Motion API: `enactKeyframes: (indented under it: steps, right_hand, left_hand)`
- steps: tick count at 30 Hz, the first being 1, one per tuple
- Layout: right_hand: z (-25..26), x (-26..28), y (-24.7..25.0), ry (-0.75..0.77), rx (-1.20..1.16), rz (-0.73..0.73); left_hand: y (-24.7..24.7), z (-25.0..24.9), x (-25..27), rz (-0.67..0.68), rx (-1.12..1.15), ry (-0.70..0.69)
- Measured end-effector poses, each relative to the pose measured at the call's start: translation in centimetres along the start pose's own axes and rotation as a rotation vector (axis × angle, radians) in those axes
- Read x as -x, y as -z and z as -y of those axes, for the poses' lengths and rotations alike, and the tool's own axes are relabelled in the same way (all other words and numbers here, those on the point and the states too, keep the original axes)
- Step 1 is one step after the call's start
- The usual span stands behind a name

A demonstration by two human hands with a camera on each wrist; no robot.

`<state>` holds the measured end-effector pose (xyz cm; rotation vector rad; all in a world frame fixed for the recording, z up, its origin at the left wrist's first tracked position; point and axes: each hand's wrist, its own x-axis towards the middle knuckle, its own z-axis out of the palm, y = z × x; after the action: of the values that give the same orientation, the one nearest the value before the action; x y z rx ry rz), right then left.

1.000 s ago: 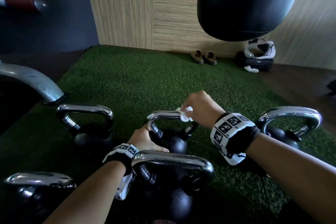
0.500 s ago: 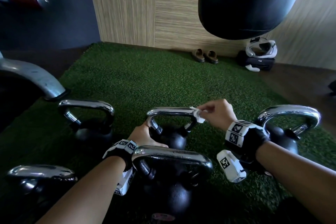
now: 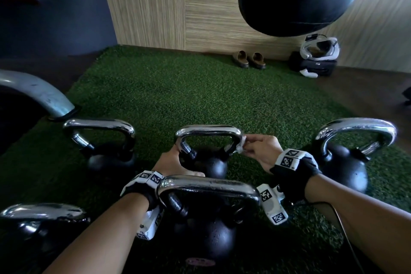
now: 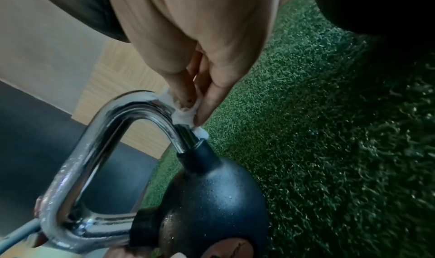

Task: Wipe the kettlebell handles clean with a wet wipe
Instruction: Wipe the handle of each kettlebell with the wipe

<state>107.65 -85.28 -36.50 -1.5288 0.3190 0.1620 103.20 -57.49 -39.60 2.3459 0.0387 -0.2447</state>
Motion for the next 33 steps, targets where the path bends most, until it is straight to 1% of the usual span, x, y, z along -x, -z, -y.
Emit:
enactKeyframes:
  steps: [2, 4, 6, 8, 9, 11, 12, 13, 15, 16, 18, 19, 20, 21, 23, 25, 27, 28, 30, 32, 33]
  right_hand:
    - [-0.9, -0.2, -0.5, -0.044, -0.021, 0.018]
    - [-1.7, -0.1, -1.0, -0.051, -0.010, 0.024]
    - [-1.7, -0.3, -1.0, -0.051, 0.038, 0.023]
    - [-0.8, -0.6, -0.6, -0.046, 0.134, 0.020]
    - [0.0, -0.8, -0.4, -0.032, 0.182, 0.006]
    - [1.7, -1.0, 0.1, 0.026, 0.230, -0.069]
    - [2.6, -1.1, 0.3, 0.071, 0.227, -0.109]
    - [3.7, -0.7, 0.4, 0.120, 0.212, -0.135]
    - [5.8, 0.0, 0.4, 0.224, 0.182, -0.123]
    - [6.8, 0.6, 0.3, 0.282, 0.179, -0.087]
    - [8.8, 2.2, -0.4, 0.391, 0.177, 0.031]
    - [9.5, 3.1, -1.0, 0.446, 0.173, 0.108]
    - [10.1, 3.8, -1.7, 0.497, 0.180, 0.178]
    - [10.7, 4.6, -2.4, 0.543, 0.188, 0.242]
    - [11.4, 5.8, -3.8, 0.608, 0.187, 0.316]
    - [11.8, 6.7, -5.1, 0.639, 0.168, 0.341]
    - [12.0, 7.1, -5.9, 0.676, 0.181, 0.337]
    - [12.0, 7.1, -6.2, 0.707, 0.221, 0.312]
    - [11.9, 6.8, -6.5, 0.772, 0.332, 0.190]
    - [11.6, 6.2, -6.8, 0.834, 0.399, 0.070]
    - [11.4, 6.0, -6.8, 0.856, 0.421, 0.044]
  left_hand:
    - [0.1, -0.1, -0.1, 0.004, -0.009, -0.002]
    - [0.0, -0.4, -0.1, 0.016, -0.024, -0.008]
    - [0.1, -0.6, -0.1, 0.031, -0.046, 0.018]
    - [0.6, -0.7, -0.2, 0.060, -0.047, 0.061]
    - [1.1, -0.6, -0.2, 0.094, -0.058, 0.071]
    - [2.7, -0.5, -0.3, 0.154, -0.112, 0.061]
    - [3.7, -0.8, -0.2, 0.134, -0.127, 0.049]
    - [4.9, -1.1, -0.1, 0.073, -0.130, 0.036]
    - [7.4, -2.7, 0.7, -0.082, -0.079, 0.001]
    - [8.6, -4.1, 1.2, -0.172, -0.051, -0.044]
    - [10.5, -6.7, 2.1, -0.328, -0.044, -0.203]
    - [11.1, -8.0, 2.3, -0.376, -0.029, -0.292]
    - [11.6, -9.3, 2.5, -0.387, 0.000, -0.358]
    - [11.7, -10.3, 2.5, -0.363, 0.041, -0.388]
    - [11.3, -12.3, 2.4, -0.242, 0.151, -0.356]
    - [10.5, -13.8, 2.8, -0.118, 0.359, -0.277]
    - [9.9, -14.6, 3.6, -0.038, 0.606, -0.222]
    - [9.8, -14.7, 4.0, -0.016, 0.685, -0.211]
    - [9.8, -14.3, 4.1, 0.045, 0.789, -0.191]
    - [9.9, -13.6, 4.0, 0.098, 0.846, -0.165]
    - [10.0, -13.4, 3.9, 0.111, 0.856, -0.158]
